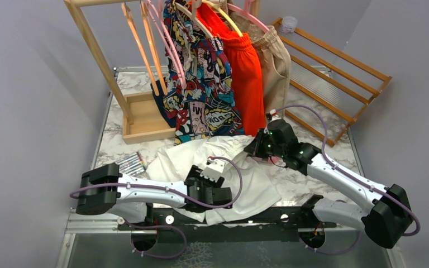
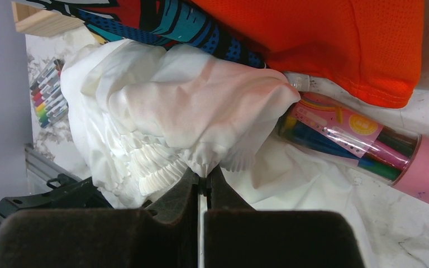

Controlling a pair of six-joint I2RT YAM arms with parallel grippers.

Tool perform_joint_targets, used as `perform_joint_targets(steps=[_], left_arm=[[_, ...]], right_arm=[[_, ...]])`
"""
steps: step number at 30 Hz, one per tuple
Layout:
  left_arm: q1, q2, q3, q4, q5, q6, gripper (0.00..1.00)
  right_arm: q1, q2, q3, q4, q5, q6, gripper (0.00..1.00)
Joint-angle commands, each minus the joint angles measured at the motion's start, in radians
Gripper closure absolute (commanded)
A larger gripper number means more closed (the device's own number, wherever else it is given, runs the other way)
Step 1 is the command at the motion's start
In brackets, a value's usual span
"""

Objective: Place the shorts on the hanger
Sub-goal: Adjust the shorts at the center of the board.

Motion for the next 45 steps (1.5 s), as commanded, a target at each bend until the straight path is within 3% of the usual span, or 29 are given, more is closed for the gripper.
perform_joint_targets(steps=[1,8,16,18,22,25,38,45], left_arm=[[-0.008,-0.049,0.007,-0.051,-0.089,-0.072,0.31],[0.095,-0.110,0.018,-0.041,-0.138,-0.029,0.67],[0.256,-0.188,0.015,0.078,-0.078,0.180,0.92],[0.302,-0.211,-0.003,0.120,-0.038,0.220,1.00],[0.376,-0.239,-0.010,0.183,0.021,0.280,1.00],[0.430,-0.230,0.006,0.216,0.056,0.326,1.00],[0.580,-0.105,0.142,0.266,0.175,0.452,1.00],[0.657,-0.074,0.177,0.297,0.220,0.507,1.00]], right_arm=[[-0.007,-0.011,0.001,0.028,-0.027,-0.014,0.99],[-0.008,0.001,0.002,0.023,-0.051,-0.042,0.99],[-0.008,0.030,0.027,0.005,-0.112,-0.110,0.99],[-0.007,0.033,0.037,-0.008,-0.140,-0.152,0.92],[-0.007,0.047,0.057,-0.052,-0.222,-0.263,0.61],[-0.008,0.047,0.063,-0.092,-0.244,-0.329,0.48],[0.018,-0.054,0.046,-0.058,-0.151,-0.484,0.30],[0.131,0.002,0.107,-0.074,0.082,-0.519,0.28]])
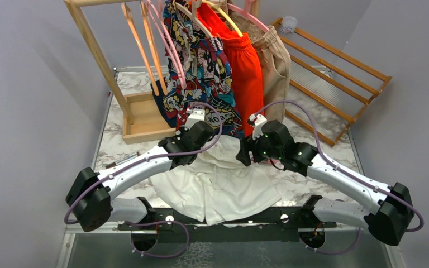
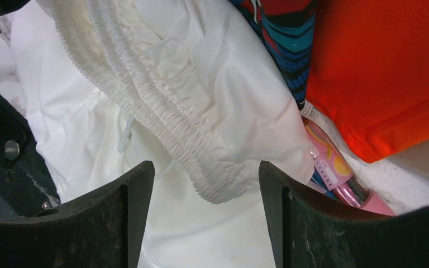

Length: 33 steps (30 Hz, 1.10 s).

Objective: Place the shorts on the hanger
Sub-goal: Adjust the shorts at the center of the board.

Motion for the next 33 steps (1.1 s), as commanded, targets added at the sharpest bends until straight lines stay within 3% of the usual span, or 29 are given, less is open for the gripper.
perform_joint_targets(steps=[1,4,14,28,31,33], left_arm=[[0.048,0.023,0.043,0.048,0.054,0.060,1.00],[0.078,0.040,0.053,0.053,0.069,0.084,1.00],[0.131,0.065,0.081,0.078,0.106,0.125,1.00],[0.139,0.064,0.103,0.081,0.125,0.157,1.00],[0.139,0.057,0.100,0.078,0.134,0.154,1.00],[0.139,0.045,0.096,0.075,0.145,0.150,1.00]], right_arm=[[0.057,0.018,0.051,0.002,0.168,-0.048,0.28],[0.100,0.019,0.045,0.006,0.194,-0.061,0.28],[0.310,0.055,0.027,-0.070,0.485,-0.004,0.27],[0.349,0.214,0.042,-0.072,0.639,0.099,0.30],[0.349,0.223,0.049,-0.078,0.692,0.133,0.39],[0.349,0.221,0.055,-0.084,0.717,0.147,0.56]])
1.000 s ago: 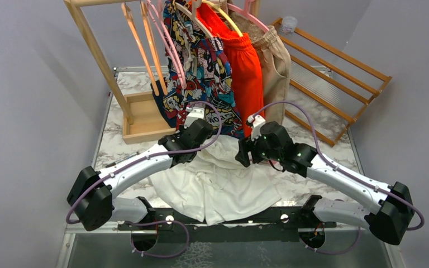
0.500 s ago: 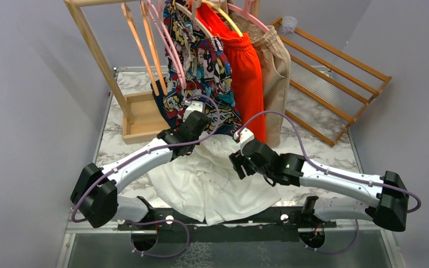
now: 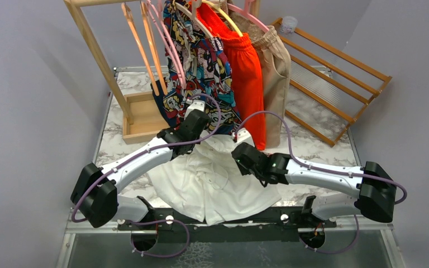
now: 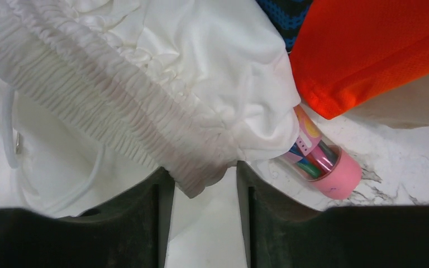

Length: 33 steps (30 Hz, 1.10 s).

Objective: Place the shorts on the hanger
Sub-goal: Adjust the shorts at the center of the board.

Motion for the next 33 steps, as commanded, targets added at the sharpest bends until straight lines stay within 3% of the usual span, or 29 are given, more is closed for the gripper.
perform_joint_targets(steps=[1,8,11,16,20,22,24,28,33], left_arm=[[0.009,-0.032,0.019,0.014,0.037,0.003,1.00],[0.009,-0.182,0.024,-0.061,0.117,-0.017,1.00],[0.009,-0.305,0.021,-0.097,0.215,-0.014,1.00],[0.009,-0.537,0.015,-0.117,0.486,0.024,1.00],[0.009,-0.647,0.084,-0.141,0.759,0.049,1.00],[0.009,-0.651,0.124,-0.148,0.851,0.045,1.00],[0.009,-0.633,0.131,-0.149,0.861,0.042,1.00],[0.009,-0.530,0.085,-0.208,0.671,-0.014,1.00],[0.009,-0.425,-0.019,-0.229,0.468,-0.108,1.00]], right_arm=[[0.006,0.000,0.036,-0.021,0.125,0.065,0.61],[0.006,-0.099,0.091,-0.082,0.144,0.027,0.99],[0.005,-0.190,0.129,-0.106,0.047,-0.047,0.99],[0.006,-0.326,0.239,-0.169,-0.416,-0.257,0.99],[0.006,-0.370,0.394,-0.313,-0.635,-0.275,0.99],[0.005,-0.418,0.401,-0.272,-0.687,-0.267,0.99],[0.006,-0.418,0.391,-0.245,-0.552,-0.217,0.99],[0.001,-0.225,0.414,-0.406,-0.209,-0.060,0.99],[-0.047,-0.182,0.262,-0.318,-0.160,0.091,0.99]])
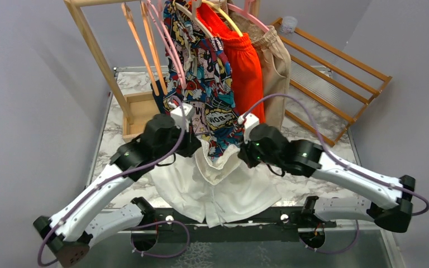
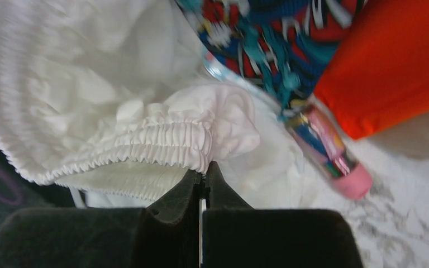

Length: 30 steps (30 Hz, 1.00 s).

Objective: Place the shorts on the hanger
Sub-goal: Adjust the shorts at the center of the board.

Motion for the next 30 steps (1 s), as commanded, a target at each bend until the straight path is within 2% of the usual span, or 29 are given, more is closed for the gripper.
perform_joint_targets(steps=[1,5,10,14,21,30], left_arm=[[0.004,0.077,-0.110,-0.073,-0.237,-0.114,1.00],[0.004,0.053,-0.177,-0.068,-0.418,-0.196,1.00],[0.004,0.067,-0.088,-0.069,-0.503,-0.211,1.00],[0.004,0.118,-0.135,-0.034,-0.500,-0.259,1.00],[0.004,0.158,-0.382,0.138,-0.458,-0.342,1.00],[0.004,0.193,-0.369,0.170,-0.462,-0.310,1.00]], right_arm=[[-0.050,0.023,-0.152,-0.016,0.135,0.173,0.99],[-0.129,0.026,-0.247,0.030,0.163,0.226,0.99],[-0.147,0.013,-0.130,0.008,0.240,0.204,0.99],[-0.150,0.072,-0.134,0.012,0.232,0.226,0.99],[-0.151,0.148,-0.366,0.206,0.103,0.335,0.99],[-0.151,0.184,-0.384,0.262,0.067,0.332,0.99]])
